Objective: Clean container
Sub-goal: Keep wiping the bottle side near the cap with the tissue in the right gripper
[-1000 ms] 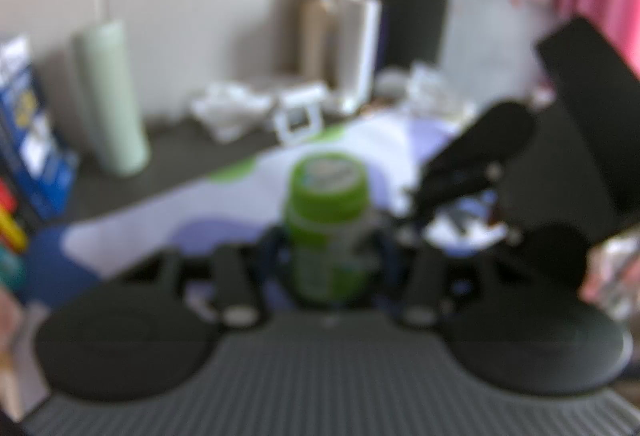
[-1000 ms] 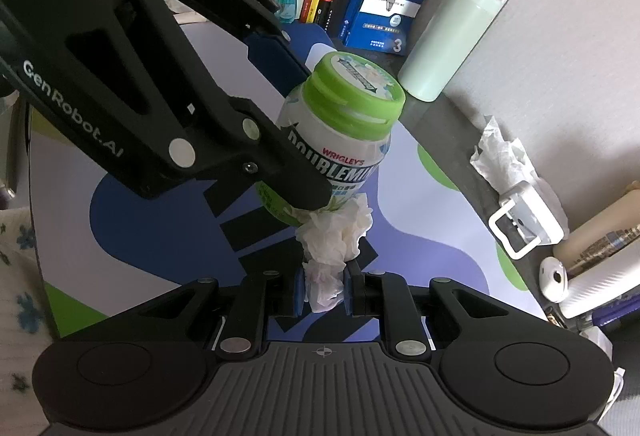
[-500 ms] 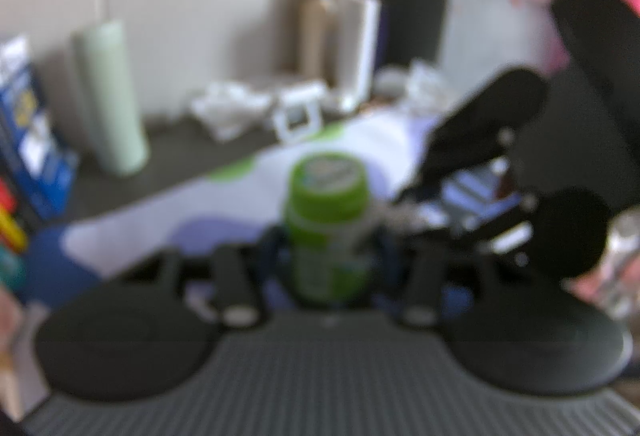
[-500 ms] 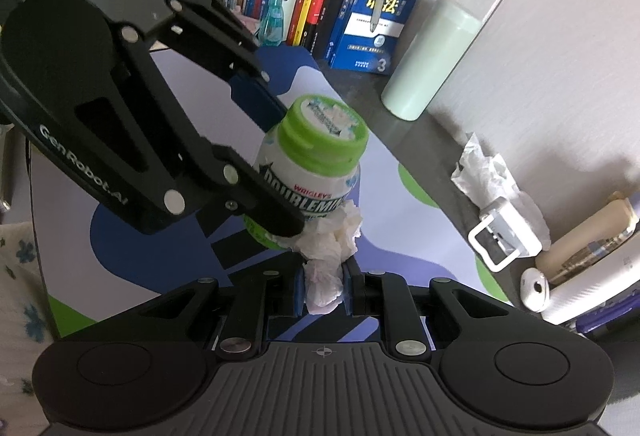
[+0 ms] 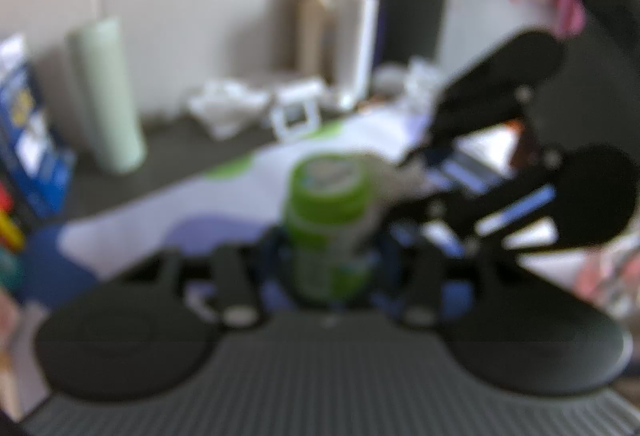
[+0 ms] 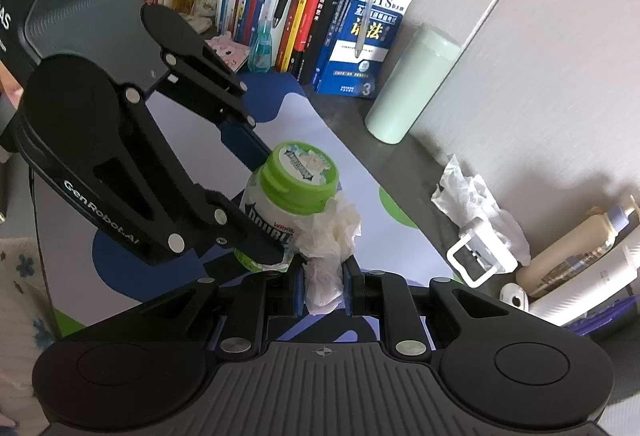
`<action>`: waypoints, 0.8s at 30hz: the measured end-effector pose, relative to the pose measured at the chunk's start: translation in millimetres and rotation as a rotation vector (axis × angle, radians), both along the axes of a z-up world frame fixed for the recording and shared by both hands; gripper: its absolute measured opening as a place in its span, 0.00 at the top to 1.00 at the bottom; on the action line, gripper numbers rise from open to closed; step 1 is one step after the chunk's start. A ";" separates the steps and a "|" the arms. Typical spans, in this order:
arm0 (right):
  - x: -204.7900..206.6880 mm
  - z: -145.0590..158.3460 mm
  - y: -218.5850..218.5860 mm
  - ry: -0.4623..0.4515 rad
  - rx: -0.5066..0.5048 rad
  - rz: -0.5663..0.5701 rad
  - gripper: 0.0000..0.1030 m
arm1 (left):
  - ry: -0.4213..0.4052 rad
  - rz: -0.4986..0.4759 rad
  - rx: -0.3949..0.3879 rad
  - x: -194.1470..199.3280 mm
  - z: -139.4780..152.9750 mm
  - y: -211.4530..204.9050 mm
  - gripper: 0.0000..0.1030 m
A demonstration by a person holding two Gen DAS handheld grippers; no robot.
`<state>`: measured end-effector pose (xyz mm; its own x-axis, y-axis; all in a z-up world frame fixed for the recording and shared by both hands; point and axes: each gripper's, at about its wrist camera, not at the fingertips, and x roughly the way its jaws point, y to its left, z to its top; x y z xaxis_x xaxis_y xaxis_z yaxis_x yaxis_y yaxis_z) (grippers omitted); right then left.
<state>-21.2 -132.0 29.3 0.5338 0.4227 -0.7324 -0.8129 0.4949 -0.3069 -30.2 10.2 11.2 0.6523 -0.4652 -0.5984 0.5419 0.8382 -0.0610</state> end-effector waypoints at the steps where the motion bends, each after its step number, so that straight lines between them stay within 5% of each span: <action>1: -0.1 0.7 -0.4 0.000 0.004 -0.001 0.83 | 0.000 0.001 0.001 0.0 -0.3 -0.1 0.54; 24: -0.2 -27.1 7.4 0.048 -0.038 -0.001 0.83 | -0.004 0.006 -0.005 -1.0 -0.3 0.7 0.54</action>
